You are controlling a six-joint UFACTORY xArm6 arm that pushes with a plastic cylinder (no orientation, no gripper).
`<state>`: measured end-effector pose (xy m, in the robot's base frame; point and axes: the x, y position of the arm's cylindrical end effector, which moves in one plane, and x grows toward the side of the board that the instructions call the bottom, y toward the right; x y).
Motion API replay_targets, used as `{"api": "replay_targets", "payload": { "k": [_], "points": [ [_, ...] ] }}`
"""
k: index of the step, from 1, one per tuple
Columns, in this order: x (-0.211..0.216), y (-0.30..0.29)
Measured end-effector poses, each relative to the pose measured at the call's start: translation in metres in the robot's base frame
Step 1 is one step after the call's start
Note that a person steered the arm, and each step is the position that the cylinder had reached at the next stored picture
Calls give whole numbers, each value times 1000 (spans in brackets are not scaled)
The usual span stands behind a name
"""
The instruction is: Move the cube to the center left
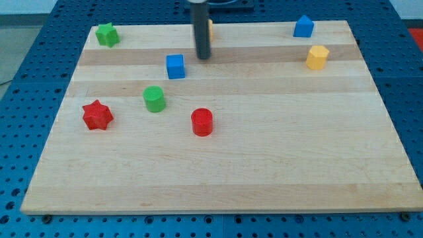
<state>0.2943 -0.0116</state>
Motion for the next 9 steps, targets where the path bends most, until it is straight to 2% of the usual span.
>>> {"api": "replay_targets", "payload": {
  "k": [1,3,4,6,7,9],
  "points": [
    [9,3],
    [20,-118],
    [29,-153],
    [34,-62],
    [51,-70],
    [53,-181]
  ]
}}
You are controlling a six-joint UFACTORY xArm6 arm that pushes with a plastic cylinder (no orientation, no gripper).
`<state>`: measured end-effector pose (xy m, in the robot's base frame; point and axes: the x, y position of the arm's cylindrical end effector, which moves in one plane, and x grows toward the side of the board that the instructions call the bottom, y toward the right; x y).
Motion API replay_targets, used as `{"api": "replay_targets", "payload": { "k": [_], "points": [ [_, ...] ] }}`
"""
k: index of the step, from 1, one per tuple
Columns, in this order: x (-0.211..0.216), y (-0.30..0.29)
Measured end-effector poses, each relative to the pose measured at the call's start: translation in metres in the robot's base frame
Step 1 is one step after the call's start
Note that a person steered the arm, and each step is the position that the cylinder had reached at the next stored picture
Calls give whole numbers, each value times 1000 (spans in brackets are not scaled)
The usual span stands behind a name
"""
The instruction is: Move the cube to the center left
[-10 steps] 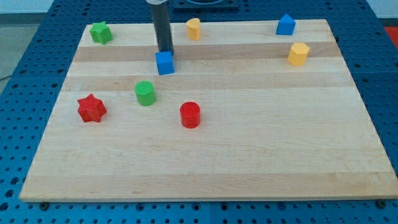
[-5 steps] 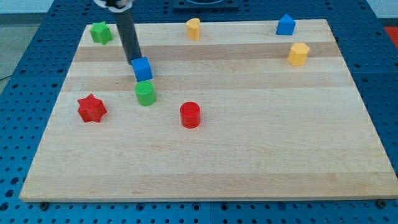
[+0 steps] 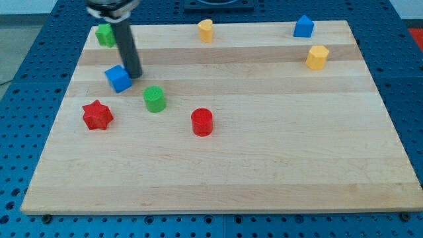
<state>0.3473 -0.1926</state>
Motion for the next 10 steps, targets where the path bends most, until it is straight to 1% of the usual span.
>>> {"api": "replay_targets", "payload": {
  "k": [1,2,4,5,6,7,8,9,10],
  "points": [
    [0,2],
    [10,43],
    [22,-6],
    [16,24],
    [-13,16],
    [-11,-17],
    [15,-51],
    [22,-58],
    [22,-41]
  ]
}}
